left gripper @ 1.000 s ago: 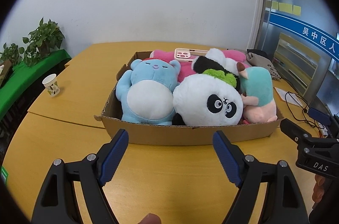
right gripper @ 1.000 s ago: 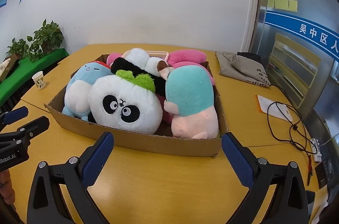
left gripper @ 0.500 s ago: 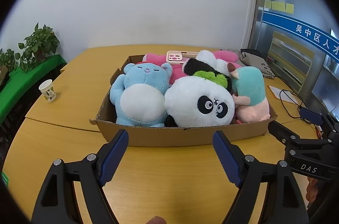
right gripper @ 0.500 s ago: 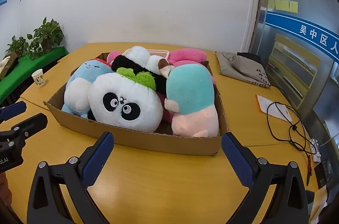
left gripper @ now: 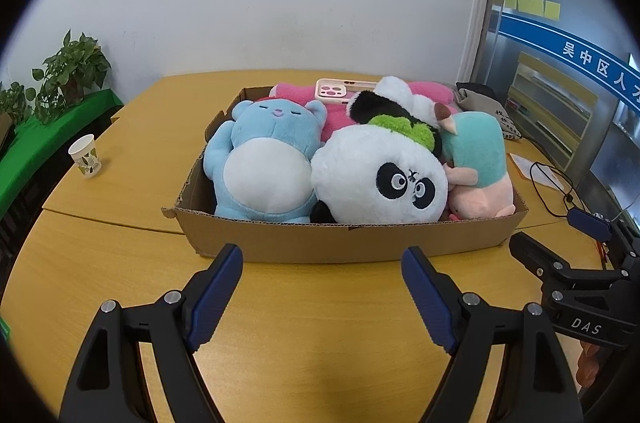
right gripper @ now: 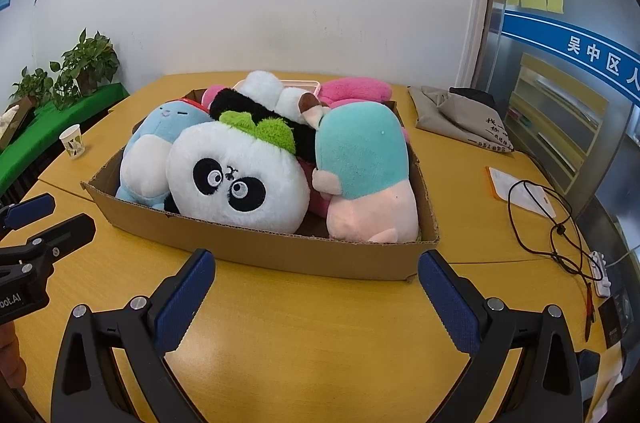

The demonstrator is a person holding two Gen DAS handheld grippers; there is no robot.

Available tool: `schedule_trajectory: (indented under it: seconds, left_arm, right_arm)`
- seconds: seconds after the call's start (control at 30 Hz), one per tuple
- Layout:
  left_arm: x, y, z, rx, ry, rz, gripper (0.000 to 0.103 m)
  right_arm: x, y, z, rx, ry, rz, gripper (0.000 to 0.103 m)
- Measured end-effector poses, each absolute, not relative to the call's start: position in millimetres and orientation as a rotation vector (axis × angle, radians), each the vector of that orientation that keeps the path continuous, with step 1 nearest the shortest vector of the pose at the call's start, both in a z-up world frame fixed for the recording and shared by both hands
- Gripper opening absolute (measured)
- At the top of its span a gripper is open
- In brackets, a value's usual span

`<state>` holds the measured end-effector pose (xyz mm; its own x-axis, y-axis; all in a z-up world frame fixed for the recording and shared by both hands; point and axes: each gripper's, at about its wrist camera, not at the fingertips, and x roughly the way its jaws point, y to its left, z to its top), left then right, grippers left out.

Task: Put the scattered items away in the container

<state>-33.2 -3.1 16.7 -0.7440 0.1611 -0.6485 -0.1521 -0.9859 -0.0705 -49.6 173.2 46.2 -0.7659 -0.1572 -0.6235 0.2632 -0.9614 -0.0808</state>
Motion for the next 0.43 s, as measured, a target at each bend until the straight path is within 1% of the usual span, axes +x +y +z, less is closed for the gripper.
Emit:
schedule_trajectory:
  seconds: [0.43]
  left_arm:
    - [-38.1,-10.7,5.2,-1.090,-0.034,2.782,0.082]
  right_arm:
    - [-55.3,169.4,34.1,0.985,0.223,-2.731,0.103]
